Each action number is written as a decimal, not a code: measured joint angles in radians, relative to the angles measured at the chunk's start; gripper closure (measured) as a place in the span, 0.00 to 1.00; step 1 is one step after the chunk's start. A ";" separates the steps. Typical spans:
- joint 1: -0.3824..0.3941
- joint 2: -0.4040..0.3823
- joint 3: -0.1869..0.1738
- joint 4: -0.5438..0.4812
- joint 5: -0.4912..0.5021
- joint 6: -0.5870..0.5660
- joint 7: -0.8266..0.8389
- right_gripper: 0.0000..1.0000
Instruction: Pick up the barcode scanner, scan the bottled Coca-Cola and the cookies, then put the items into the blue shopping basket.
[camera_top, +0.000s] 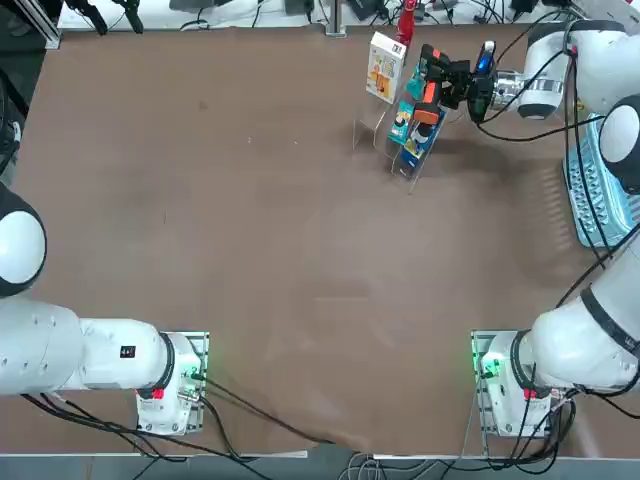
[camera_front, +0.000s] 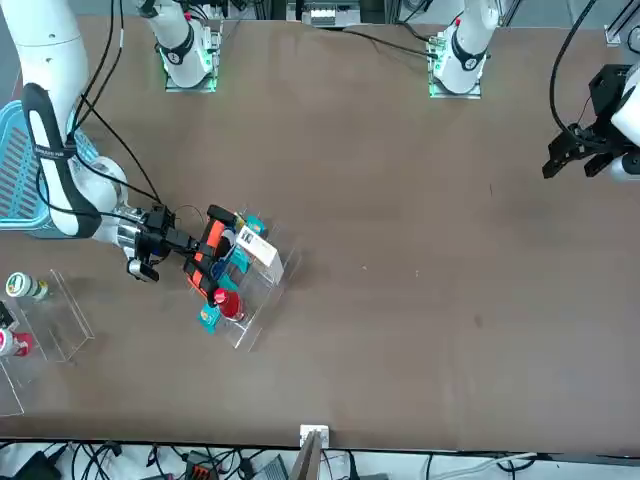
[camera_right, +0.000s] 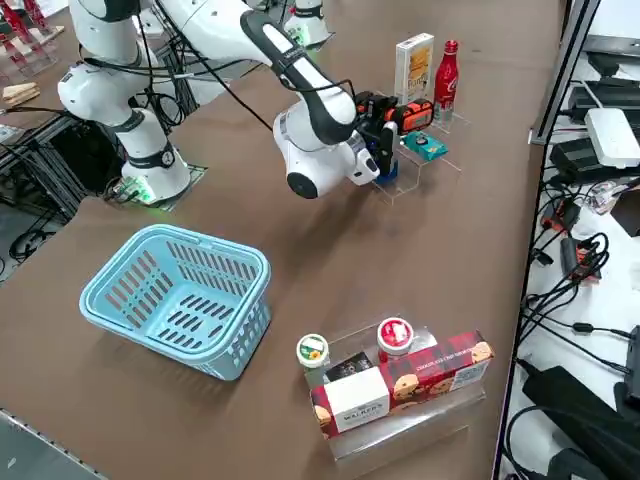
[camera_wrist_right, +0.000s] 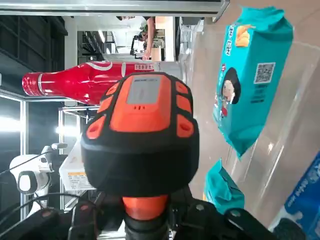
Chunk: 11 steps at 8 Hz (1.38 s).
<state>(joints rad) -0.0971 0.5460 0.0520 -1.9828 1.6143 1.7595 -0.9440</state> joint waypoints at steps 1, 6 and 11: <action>0.001 0.000 0.000 0.001 0.000 -0.001 0.000 0.57; 0.014 -0.001 0.003 -0.043 -0.001 -0.087 -0.040 0.57; 0.012 -0.059 0.001 -0.163 -0.045 -0.103 -0.089 0.57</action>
<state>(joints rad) -0.0852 0.4875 0.0528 -2.1461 1.5689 1.6565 -1.0327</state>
